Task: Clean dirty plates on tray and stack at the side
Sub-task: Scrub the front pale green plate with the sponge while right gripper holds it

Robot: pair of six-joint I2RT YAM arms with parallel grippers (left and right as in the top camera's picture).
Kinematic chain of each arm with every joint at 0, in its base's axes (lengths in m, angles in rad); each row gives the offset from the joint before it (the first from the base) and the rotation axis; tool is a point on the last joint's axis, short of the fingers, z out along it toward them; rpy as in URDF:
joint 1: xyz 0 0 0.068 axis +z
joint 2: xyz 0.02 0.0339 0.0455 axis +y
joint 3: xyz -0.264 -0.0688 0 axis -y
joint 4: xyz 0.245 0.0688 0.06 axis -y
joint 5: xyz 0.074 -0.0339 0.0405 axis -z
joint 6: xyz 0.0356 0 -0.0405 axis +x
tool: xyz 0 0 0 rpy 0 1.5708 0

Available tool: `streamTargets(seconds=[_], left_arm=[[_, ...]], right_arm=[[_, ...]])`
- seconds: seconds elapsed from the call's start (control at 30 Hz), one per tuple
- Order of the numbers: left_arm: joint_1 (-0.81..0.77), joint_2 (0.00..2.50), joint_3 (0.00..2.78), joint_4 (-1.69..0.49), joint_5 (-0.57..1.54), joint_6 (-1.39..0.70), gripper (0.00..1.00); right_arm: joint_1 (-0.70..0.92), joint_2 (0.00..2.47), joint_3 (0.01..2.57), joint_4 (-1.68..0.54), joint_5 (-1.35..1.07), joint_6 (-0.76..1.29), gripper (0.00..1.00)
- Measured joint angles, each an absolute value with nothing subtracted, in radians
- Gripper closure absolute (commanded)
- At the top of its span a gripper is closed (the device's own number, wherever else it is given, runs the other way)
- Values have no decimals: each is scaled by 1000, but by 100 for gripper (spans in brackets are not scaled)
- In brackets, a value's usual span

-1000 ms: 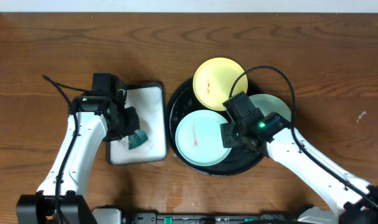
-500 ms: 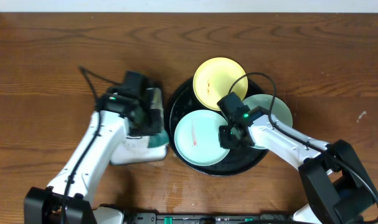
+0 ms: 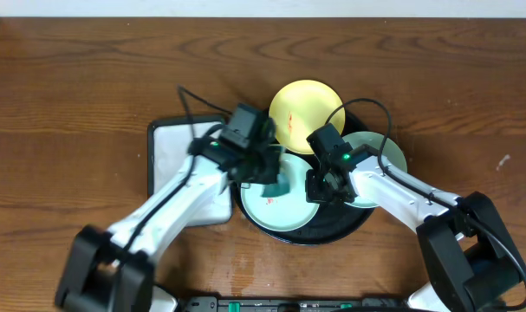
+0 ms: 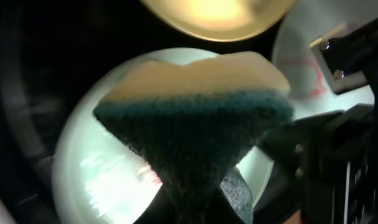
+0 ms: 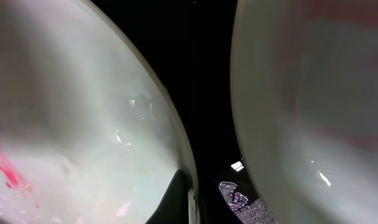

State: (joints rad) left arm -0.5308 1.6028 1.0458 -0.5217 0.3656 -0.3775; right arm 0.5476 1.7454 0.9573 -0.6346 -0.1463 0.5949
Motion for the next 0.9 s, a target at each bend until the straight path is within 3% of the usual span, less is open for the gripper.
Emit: streamTargets(seconds=[0.37,0.73,0.9], left_arm=[[-572,1835,1056,-456,469,-516,93],[-465,1833,1124,-772,276,-527,93],[-447,1838,1150,-820,204,-517,92]], right_arm=[[546,1745,957,-635,-149,595,99],[546,1745,958,-644,-149,595,99],[546,1746,959,-650,-165,595,99]])
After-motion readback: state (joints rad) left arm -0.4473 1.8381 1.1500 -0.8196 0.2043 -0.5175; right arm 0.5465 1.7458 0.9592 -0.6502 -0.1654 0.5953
